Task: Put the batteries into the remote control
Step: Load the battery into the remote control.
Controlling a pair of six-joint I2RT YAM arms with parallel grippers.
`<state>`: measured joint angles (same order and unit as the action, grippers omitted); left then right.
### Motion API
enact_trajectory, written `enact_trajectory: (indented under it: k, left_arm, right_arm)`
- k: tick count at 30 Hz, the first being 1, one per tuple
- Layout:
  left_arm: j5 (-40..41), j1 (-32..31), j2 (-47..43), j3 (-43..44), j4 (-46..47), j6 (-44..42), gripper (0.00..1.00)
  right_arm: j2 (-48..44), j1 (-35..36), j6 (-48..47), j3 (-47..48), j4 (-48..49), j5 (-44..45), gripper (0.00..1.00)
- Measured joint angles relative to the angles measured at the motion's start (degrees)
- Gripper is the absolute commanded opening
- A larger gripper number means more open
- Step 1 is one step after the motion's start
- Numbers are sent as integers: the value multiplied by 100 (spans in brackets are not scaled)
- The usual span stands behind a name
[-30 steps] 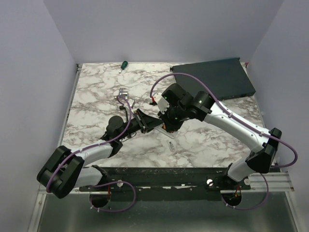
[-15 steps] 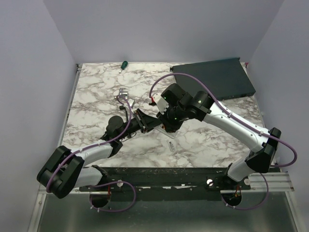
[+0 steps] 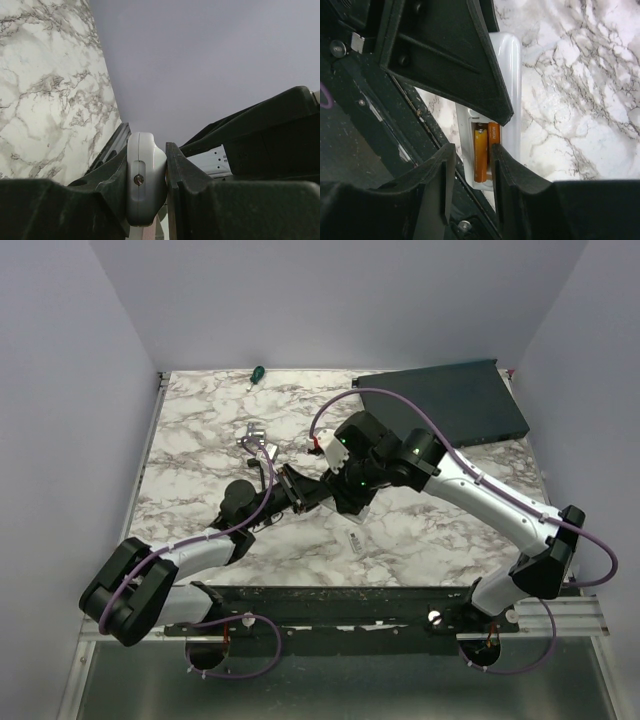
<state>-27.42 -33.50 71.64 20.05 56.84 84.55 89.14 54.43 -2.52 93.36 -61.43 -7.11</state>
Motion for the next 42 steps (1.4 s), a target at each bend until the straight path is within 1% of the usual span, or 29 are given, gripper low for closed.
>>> enact_trajectory:
  k: [4,6,8,9,11,13,16,17,19,20,22,23,26,32,42]
  left_arm:
    - [-2,-2,7,0,118,48,0]
    - [-11,-2,7,0,149,59,0]
    - [-13,-2,7,0,177,63,0]
    - [-13,-2,7,0,181,63,0]
    - [-13,-2,7,0,179,74,0]
    - [-13,-2,4,0,179,83,0]
    - [-17,-2,-4,2,153,83,0]
    - [-17,-2,-20,2,118,81,0]
    - [-17,-2,-57,2,37,79,0]
    - [-20,-2,-72,2,20,79,0]
    - [-17,-2,-118,2,-11,79,0]
    - [-17,-2,-133,2,-15,79,0]
    - [-17,-2,-175,2,-46,79,0]
    - [-17,-2,-190,2,-103,76,0]
    - [-17,-2,-199,7,-219,76,0]
  right_arm:
    - [-190,0,63,-87,308,55,47]
    - [-354,0,107,-170,474,153,47]
    - [-546,0,164,-286,629,299,46]
    - [-669,0,210,-380,728,382,42]
    - [-1001,0,291,-669,918,588,37]
    - [-1449,0,334,-1093,1147,737,39]
    - [-2227,0,411,-1847,1495,793,40]
    - [-2459,0,437,-2076,1609,791,39]
    - [-2857,0,466,-2474,1851,750,28]
    - [-3012,0,459,-2638,1971,684,18]
    - [-3244,0,444,-2879,2170,581,2]
    - [-3322,0,448,-2955,2258,564,1]
    - [-3403,0,492,-3051,2492,531,1]
    - [-3252,0,597,-3158,2844,461,1]
    - [-3099,0,721,-3292,3010,337,1]
